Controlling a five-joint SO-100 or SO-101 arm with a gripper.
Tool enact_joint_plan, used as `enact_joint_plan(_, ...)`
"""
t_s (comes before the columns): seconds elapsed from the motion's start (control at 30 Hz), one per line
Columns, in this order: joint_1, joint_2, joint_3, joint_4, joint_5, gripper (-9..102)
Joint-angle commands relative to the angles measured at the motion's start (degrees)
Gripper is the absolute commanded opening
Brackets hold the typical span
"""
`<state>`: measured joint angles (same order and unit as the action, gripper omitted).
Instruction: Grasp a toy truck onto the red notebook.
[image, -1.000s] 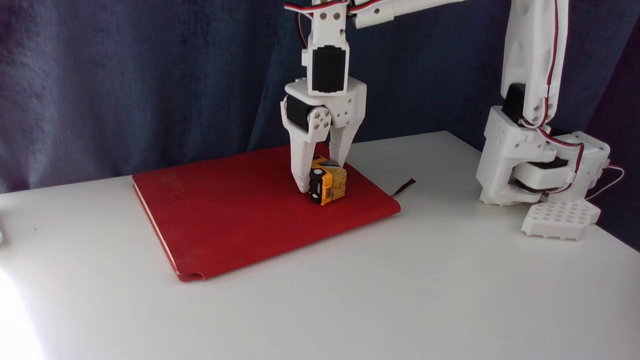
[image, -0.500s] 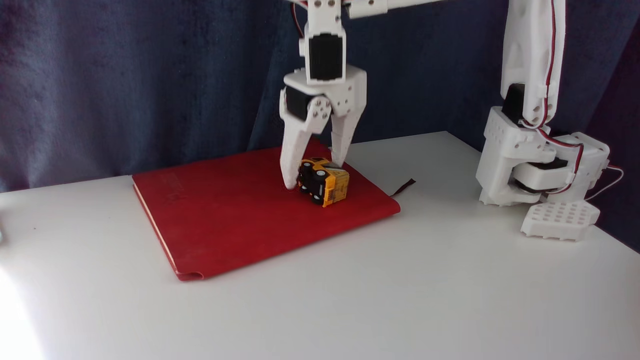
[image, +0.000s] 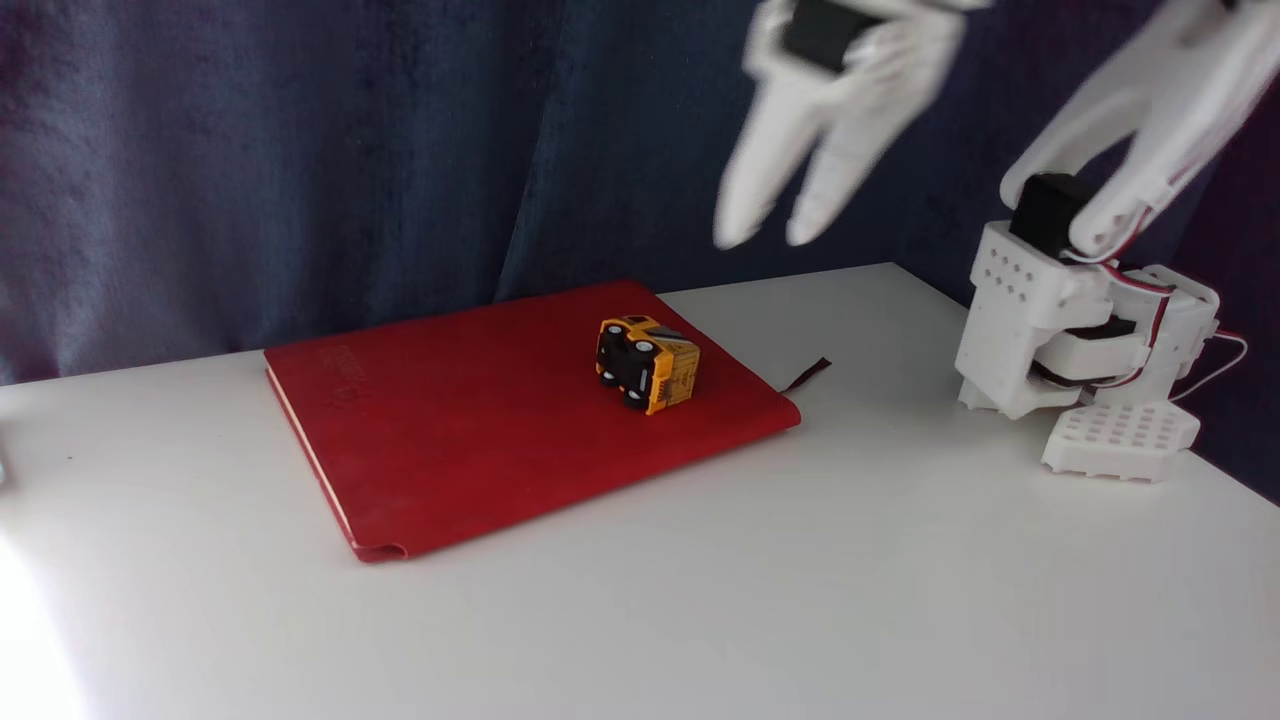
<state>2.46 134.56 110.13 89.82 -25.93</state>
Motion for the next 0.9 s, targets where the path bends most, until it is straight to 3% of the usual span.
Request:
enact_joint_plan(0.0,-8.2,14.8,8.5,-3.6,5.8,15)
enact_joint_plan(0.27,-10.8,19.6,27.0,-18.6,11.2,17)
enact_joint_plan(0.6,-9.3,40.8,49.0,-26.6,12.9,13)
enact_joint_plan(0.87,-6.4,48.3,56.7,-26.6,13.0,13)
